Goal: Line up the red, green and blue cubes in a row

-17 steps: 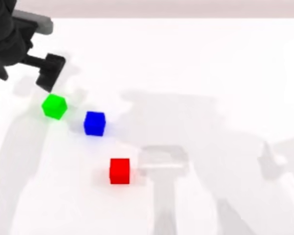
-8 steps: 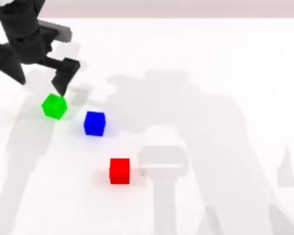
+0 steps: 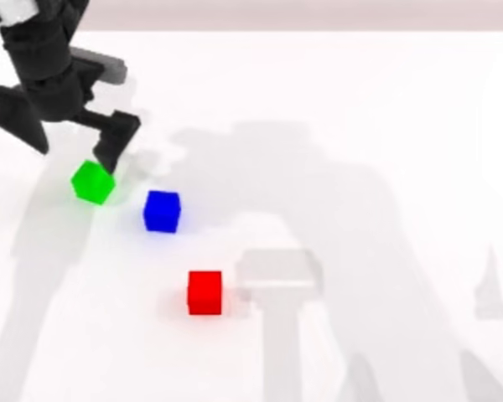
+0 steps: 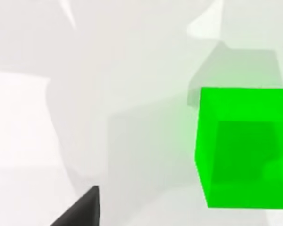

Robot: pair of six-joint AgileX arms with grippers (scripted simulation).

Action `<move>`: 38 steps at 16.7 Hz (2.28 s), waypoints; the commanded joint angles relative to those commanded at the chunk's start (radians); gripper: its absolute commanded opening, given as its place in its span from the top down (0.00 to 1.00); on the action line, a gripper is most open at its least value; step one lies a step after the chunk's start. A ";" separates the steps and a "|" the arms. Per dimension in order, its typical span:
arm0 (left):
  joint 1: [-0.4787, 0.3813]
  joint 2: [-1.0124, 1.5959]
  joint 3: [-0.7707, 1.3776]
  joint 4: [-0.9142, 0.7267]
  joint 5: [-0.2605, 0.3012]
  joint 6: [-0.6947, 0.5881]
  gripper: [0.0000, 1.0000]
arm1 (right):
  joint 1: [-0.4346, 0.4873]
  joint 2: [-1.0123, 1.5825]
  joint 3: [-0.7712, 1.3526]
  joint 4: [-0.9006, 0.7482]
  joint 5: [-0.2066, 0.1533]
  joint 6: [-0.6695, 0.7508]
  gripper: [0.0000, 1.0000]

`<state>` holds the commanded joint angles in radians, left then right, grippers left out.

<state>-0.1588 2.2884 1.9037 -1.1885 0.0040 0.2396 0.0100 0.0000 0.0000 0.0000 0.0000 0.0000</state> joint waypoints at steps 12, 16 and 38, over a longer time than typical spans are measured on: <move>-0.001 0.053 -0.143 0.198 0.001 0.000 0.15 | 0.000 0.000 0.000 0.000 0.000 0.000 0.00; -0.001 0.053 -0.143 0.198 0.001 0.000 0.45 | 0.000 0.000 0.000 0.000 0.000 0.000 0.00; 0.013 0.002 -0.024 0.036 0.004 -0.004 1.00 | 0.000 0.000 0.000 0.000 0.000 0.000 0.00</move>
<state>-0.1456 2.2905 1.8794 -1.1525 0.0076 0.2356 0.0100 0.0000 0.0000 0.0000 0.0000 0.0000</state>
